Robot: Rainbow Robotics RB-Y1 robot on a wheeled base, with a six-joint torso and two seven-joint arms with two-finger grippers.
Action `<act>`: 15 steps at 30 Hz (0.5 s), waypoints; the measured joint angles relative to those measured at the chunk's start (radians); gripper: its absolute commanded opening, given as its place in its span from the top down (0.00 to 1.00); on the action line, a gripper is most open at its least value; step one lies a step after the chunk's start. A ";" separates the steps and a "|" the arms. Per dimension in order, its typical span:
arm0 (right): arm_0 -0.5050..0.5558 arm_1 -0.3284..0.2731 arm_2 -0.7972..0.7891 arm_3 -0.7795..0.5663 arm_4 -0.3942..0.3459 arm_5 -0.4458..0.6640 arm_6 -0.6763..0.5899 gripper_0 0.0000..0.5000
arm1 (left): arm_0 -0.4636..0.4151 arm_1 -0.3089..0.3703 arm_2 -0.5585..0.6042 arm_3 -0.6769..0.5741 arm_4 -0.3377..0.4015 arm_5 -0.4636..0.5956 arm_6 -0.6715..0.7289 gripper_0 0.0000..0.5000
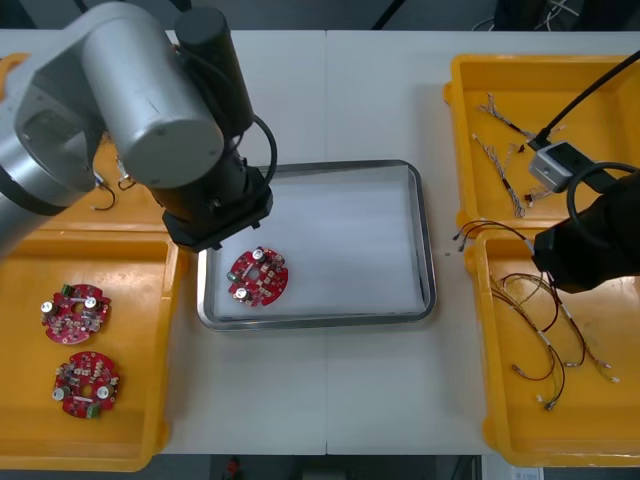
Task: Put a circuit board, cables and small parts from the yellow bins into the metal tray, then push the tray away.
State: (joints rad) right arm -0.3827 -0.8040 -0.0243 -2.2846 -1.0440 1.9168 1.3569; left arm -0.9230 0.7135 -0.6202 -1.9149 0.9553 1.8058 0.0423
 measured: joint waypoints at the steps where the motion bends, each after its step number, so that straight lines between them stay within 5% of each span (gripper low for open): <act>1: -0.017 -0.002 0.024 -0.005 0.000 0.000 0.000 1.00 | -0.008 0.019 0.013 -0.005 0.033 0.008 -0.001 0.00; 7: -0.138 -0.006 0.177 -0.028 -0.009 0.000 0.000 1.00 | -0.038 0.132 0.101 -0.013 0.216 0.059 -0.086 0.00; 15: -0.341 -0.006 0.464 -0.027 0.035 -0.024 0.000 1.00 | -0.038 0.253 0.181 -0.007 0.339 0.069 -0.498 0.00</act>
State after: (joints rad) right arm -0.7236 -0.8102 0.4395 -2.3113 -1.0092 1.8923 1.3569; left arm -0.9614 0.9660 -0.4394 -1.9216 1.2942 1.8748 -0.4560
